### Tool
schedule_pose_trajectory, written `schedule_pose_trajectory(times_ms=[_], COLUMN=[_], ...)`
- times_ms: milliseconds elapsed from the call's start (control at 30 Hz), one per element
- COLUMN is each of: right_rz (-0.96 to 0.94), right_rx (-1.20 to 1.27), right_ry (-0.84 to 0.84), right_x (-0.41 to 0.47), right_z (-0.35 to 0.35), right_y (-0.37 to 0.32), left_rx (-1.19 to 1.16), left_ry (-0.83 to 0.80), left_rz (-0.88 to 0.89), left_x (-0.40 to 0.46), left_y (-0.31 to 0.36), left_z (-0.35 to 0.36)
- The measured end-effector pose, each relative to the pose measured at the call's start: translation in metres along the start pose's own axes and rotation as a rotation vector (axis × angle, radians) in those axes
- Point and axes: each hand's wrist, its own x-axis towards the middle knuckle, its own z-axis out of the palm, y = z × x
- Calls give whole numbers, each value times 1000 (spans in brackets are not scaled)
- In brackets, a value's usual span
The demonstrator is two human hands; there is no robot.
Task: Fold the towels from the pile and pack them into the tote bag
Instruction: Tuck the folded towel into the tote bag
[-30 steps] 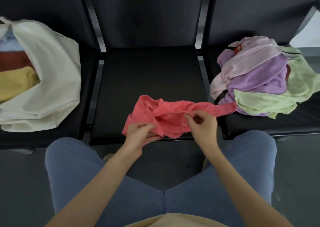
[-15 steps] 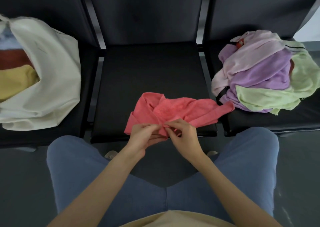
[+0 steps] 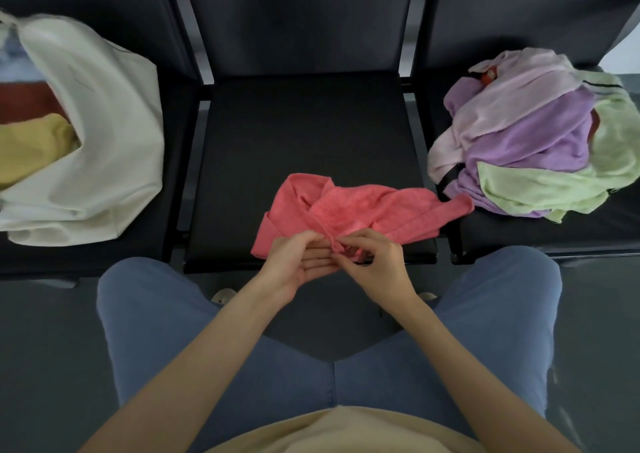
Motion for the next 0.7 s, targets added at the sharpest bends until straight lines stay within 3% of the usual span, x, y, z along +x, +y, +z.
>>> schedule_pose_trajectory(times_ms=[133, 267, 333, 433, 567, 700], right_rz=[35, 116, 143, 156, 120, 96], right_rx=[-23, 30, 52, 52, 39, 26], right_ry=[60, 129, 117, 105, 91, 99], right_x=[4, 5, 2, -1, -5, -6], right_z=[-4, -9, -10, -9, -12, -21], right_y=[2, 4, 4, 3, -1, -4], left_rx=[216, 594, 897, 1258, 1655, 1754], left_ry=[-30, 259, 282, 195, -64, -94], left_rz=[62, 498, 687, 736, 681, 745], left_x=[4, 60, 89, 130, 161, 164], left_y=[10, 47, 71, 96, 103, 104], left_z=[-1, -15, -18, -14, 2, 14])
